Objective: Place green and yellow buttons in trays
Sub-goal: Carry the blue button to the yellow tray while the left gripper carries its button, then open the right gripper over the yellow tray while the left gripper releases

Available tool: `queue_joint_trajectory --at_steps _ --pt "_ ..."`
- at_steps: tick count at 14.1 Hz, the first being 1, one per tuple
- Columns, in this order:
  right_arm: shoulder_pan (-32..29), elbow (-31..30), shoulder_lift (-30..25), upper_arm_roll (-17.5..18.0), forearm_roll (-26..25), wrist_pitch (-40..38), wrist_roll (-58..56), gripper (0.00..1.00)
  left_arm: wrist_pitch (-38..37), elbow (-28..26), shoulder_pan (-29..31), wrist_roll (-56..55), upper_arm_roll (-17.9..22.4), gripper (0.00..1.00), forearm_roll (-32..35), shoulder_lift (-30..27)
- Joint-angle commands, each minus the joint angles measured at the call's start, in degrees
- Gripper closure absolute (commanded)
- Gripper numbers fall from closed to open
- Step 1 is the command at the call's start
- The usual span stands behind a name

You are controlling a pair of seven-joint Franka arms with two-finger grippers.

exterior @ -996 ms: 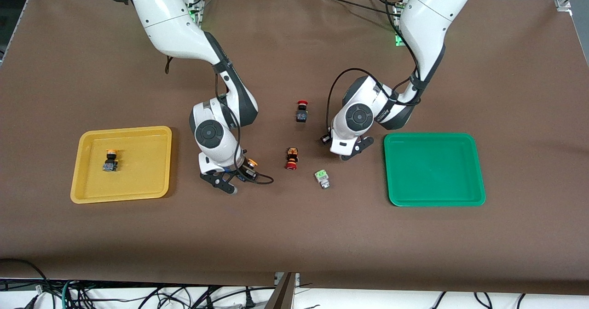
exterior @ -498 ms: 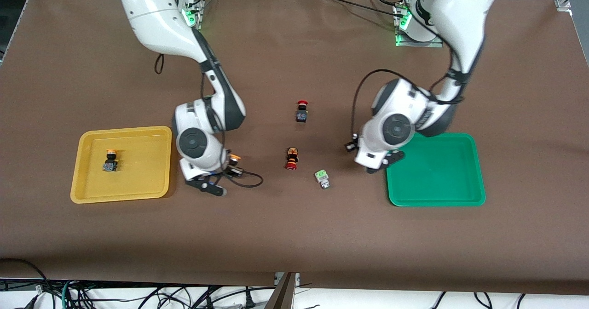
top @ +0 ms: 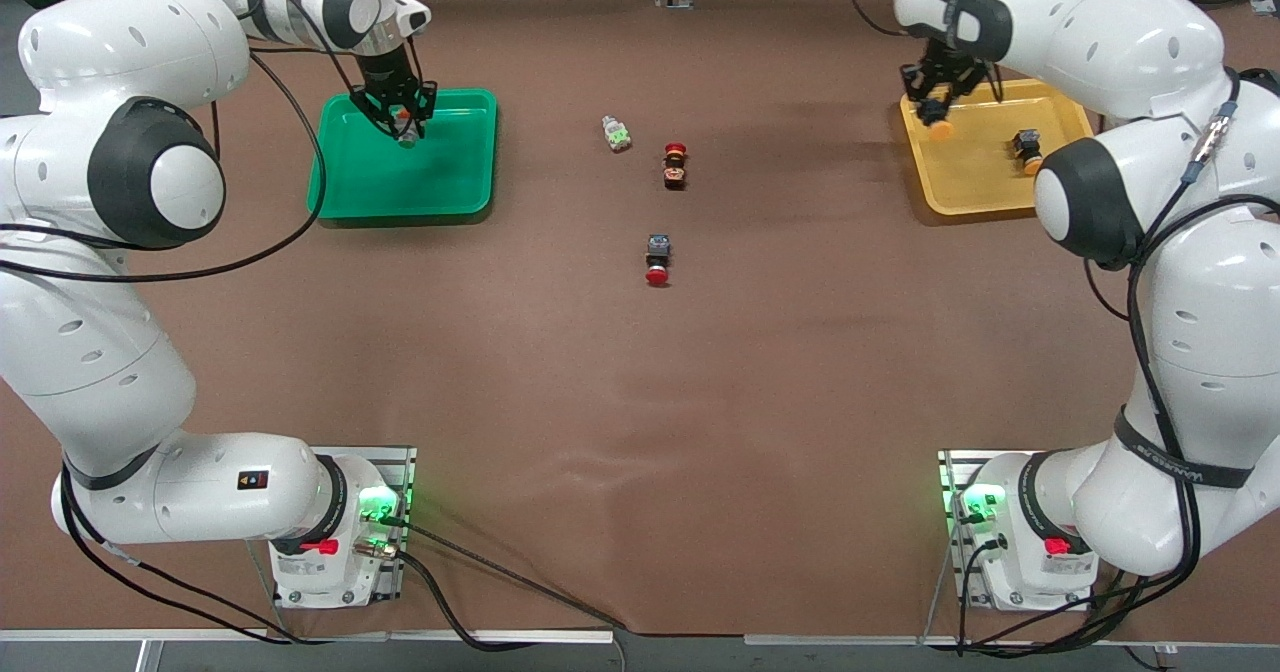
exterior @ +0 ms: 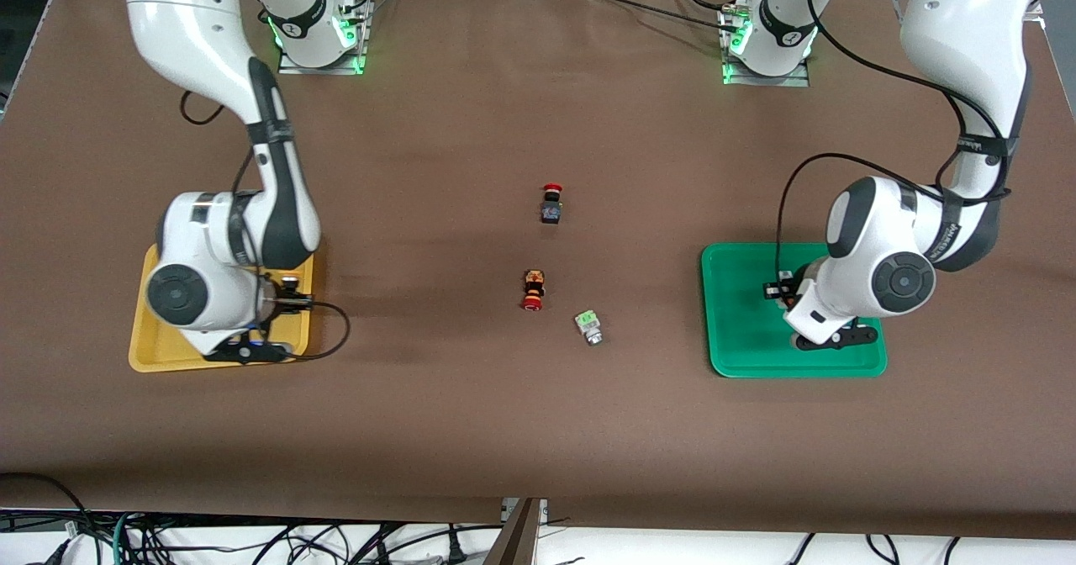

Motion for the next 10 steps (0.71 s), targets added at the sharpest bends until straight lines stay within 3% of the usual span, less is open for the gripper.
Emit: queue_joint_trajectory --at_steps 1,3,4,5,6,10 --pt "-5.53 -2.11 0.29 0.41 5.23 0.47 -10.74 1.0 6.06 -0.35 3.19 7.58 -0.81 1.0 1.77 4.44" --pt "-5.98 -2.81 0.65 0.41 5.78 0.81 -11.38 0.97 8.71 -0.26 4.95 10.76 -0.81 1.0 1.77 6.2" --pt "-6.15 -2.72 0.73 0.41 5.78 1.25 -11.04 0.28 8.28 -0.09 4.79 10.68 -0.81 0.79 1.6 6.12" --pt "-6.16 -2.29 0.65 0.41 5.78 1.17 -10.86 0.0 7.93 0.26 4.44 9.9 -0.98 0.39 1.07 5.77" --pt "-6.16 -1.59 0.38 0.32 5.78 0.99 -10.86 0.0 7.06 0.61 4.35 9.89 -1.33 0.02 0.89 5.16" --pt "-6.33 2.98 -2.51 -0.38 5.6 -3.3 -11.47 0.0 -4.43 8.15 4.09 9.37 -3.44 0.0 -3.32 2.96"
